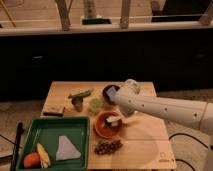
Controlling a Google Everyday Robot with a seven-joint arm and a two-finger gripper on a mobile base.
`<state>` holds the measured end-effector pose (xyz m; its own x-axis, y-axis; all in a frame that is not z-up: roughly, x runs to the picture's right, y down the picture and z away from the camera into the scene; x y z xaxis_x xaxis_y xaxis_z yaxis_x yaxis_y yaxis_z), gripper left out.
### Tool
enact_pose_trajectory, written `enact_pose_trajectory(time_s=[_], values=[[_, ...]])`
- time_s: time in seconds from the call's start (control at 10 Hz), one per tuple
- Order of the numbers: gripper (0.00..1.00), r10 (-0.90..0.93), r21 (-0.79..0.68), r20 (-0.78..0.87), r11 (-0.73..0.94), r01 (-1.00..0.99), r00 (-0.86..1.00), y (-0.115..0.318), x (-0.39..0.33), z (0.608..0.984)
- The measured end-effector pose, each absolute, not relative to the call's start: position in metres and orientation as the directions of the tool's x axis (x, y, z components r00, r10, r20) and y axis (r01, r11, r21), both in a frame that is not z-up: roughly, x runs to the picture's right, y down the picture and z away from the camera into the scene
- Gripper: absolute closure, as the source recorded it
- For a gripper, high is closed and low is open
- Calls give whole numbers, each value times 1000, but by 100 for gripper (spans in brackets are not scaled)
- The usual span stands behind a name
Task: Wipe red bowl with brush
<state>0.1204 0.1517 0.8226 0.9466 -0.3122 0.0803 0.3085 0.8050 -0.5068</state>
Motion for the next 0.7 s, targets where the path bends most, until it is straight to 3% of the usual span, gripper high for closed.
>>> enact_pose_trajectory(time_s=[0.7], values=[[97, -383, -467, 202, 771, 433, 901, 166, 77, 799]])
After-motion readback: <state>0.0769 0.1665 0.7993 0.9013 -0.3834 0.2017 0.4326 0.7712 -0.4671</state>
